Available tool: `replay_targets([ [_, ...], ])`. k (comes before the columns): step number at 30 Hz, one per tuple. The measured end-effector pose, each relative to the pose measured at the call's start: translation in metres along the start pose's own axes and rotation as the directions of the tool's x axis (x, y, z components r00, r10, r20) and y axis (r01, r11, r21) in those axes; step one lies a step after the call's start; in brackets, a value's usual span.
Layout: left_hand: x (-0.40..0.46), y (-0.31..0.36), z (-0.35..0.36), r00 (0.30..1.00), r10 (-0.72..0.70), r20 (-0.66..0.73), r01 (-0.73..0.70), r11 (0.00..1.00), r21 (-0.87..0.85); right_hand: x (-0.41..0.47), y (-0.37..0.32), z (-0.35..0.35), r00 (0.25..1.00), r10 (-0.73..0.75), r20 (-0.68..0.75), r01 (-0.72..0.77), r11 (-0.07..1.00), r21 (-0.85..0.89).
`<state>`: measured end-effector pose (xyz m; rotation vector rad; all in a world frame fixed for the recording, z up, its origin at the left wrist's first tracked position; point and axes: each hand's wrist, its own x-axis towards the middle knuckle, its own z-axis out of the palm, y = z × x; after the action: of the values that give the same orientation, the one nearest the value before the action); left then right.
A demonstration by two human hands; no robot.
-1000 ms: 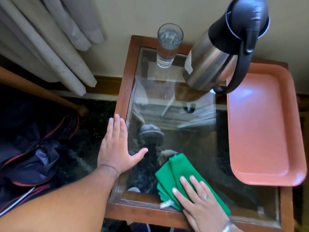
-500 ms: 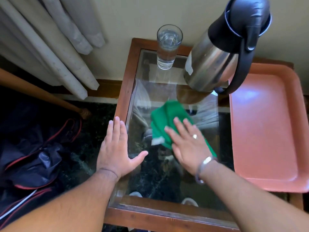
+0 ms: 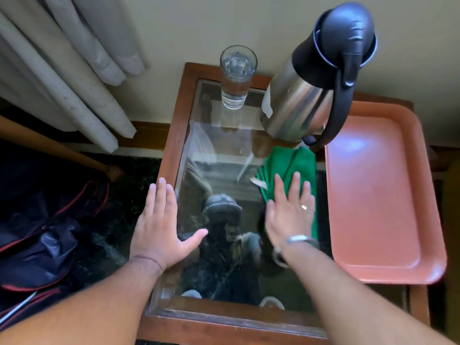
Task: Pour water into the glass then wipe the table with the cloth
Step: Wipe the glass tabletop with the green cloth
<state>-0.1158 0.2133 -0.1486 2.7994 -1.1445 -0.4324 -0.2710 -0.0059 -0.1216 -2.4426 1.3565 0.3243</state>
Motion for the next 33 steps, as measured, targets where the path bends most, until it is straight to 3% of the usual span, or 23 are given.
replay_targets([
  [1,-0.001,0.001,0.000,1.000,0.005,0.000,-0.005,1.000,0.000,0.000,-0.018,0.003,1.000,0.000,0.002,0.000,1.000,-0.003],
  [4,-0.001,0.002,-0.004,1.000,0.005,0.000,-0.005,1.000,0.007,-0.046,-0.021,0.021,0.917,-0.387,0.102,0.393,0.918,-0.055],
  [5,-0.001,0.004,-0.006,1.000,0.004,0.003,-0.004,1.000,0.009,-0.072,-0.003,0.025,0.890,-0.438,0.129,0.449,0.891,-0.071],
  [6,-0.001,0.005,-0.007,1.000,0.004,0.012,-0.004,1.000,0.008,-0.097,0.017,0.025,0.896,-0.423,0.134,0.435,0.897,-0.078],
  [9,-0.001,0.006,-0.008,1.000,-0.008,0.009,0.008,1.000,0.015,-0.107,0.045,0.021,0.974,-0.193,0.115,0.201,0.977,-0.064],
  [13,0.001,0.006,-0.006,1.000,-0.009,0.008,0.008,1.000,0.028,-0.018,-0.017,0.016,1.000,-0.014,-0.016,0.015,0.999,0.029],
  [15,0.001,0.005,-0.006,1.000,-0.007,0.013,0.007,0.999,0.041,0.003,-0.036,0.014,0.999,-0.002,-0.044,0.004,0.999,0.040],
  [17,0.000,0.006,-0.008,1.000,-0.006,0.031,0.004,0.999,0.050,-0.030,-0.030,0.023,0.997,-0.073,-0.035,0.073,0.997,-0.002],
  [20,0.002,0.007,-0.011,0.999,-0.015,0.032,0.013,0.998,0.055,-0.129,-0.015,0.035,0.976,-0.198,0.094,0.201,0.979,-0.023],
  [23,0.003,0.006,-0.011,0.999,-0.002,0.038,0.000,0.998,0.059,-0.151,-0.006,0.035,0.959,-0.210,0.189,0.215,0.977,-0.005],
  [25,0.000,0.007,-0.010,0.999,0.015,0.047,-0.018,0.997,0.077,-0.153,0.000,0.026,0.971,-0.149,0.186,0.141,0.988,0.057],
  [27,0.000,0.007,-0.008,0.999,0.027,0.044,-0.032,0.993,0.112,-0.160,0.015,0.014,0.989,0.100,0.106,-0.112,0.987,0.112],
  [29,0.001,0.008,-0.009,0.998,0.024,0.064,-0.034,0.987,0.155,-0.170,0.029,0.000,0.909,0.361,0.208,-0.395,0.906,0.153],
  [31,0.001,0.009,-0.013,0.994,-0.003,0.114,-0.020,0.980,0.197,-0.171,0.033,-0.012,0.841,0.350,0.414,-0.454,0.872,0.185],
  [33,0.002,0.014,-0.021,0.989,0.010,0.148,-0.045,0.971,0.235,-0.164,0.026,-0.029,0.811,0.256,0.526,-0.492,0.786,0.375],
])
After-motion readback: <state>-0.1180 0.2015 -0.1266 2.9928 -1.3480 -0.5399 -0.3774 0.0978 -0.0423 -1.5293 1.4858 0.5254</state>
